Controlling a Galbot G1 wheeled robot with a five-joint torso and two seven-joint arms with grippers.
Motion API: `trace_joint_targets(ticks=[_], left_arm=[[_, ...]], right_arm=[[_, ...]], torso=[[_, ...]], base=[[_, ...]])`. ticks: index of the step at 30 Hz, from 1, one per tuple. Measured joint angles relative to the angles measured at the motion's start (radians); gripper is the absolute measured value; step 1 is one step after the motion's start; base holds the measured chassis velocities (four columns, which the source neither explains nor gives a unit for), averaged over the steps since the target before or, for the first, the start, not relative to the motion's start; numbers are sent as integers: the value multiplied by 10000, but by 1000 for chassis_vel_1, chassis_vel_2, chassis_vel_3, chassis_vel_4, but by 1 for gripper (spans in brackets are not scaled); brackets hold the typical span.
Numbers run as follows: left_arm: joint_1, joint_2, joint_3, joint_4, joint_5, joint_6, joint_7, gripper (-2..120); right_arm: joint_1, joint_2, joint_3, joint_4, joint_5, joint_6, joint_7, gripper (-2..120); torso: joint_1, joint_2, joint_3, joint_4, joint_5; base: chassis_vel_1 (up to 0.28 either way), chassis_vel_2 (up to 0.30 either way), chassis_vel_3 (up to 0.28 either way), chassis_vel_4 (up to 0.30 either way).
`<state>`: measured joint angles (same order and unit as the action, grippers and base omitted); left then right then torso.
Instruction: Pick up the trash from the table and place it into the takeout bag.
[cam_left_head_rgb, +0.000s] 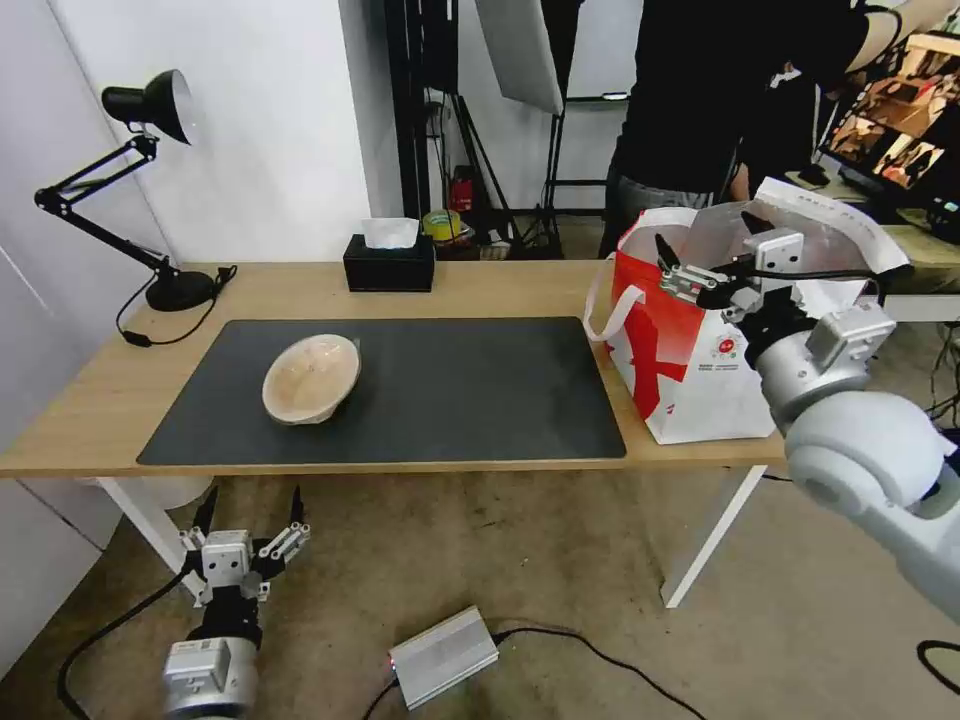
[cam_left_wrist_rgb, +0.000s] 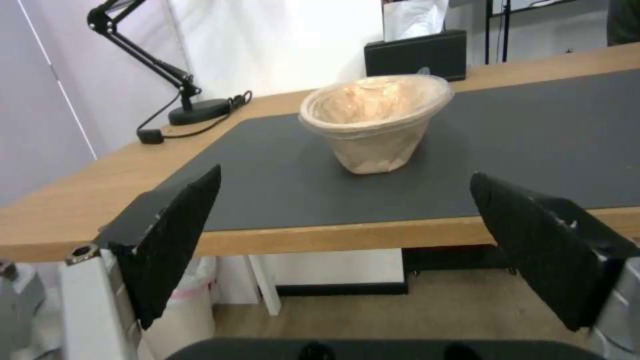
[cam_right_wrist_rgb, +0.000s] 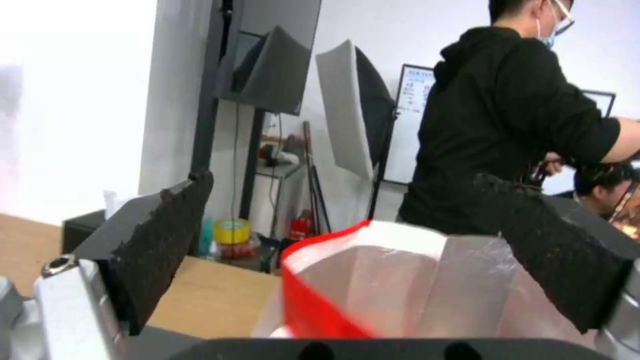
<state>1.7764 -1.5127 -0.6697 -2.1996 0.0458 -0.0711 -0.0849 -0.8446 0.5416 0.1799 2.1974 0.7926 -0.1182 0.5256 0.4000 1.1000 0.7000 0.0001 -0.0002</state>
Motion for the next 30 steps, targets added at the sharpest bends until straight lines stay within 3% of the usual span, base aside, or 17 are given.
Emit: trace_joint_targets(ticks=[17,30], left_arm=[[-53,-61,61,168,106,0,2,100],[-56,-85,85,223,119,0,5,100]], right_arm=[[-3131,1755,1733,1158,-1920,29,230,100],[-5551,3003,2354,1187,-3629,928,40,100]], torso=[[0,0,-1,-2,0],[0,0,-1,-2,1]], base=[[0,0,0,0],[0,0,0,0]])
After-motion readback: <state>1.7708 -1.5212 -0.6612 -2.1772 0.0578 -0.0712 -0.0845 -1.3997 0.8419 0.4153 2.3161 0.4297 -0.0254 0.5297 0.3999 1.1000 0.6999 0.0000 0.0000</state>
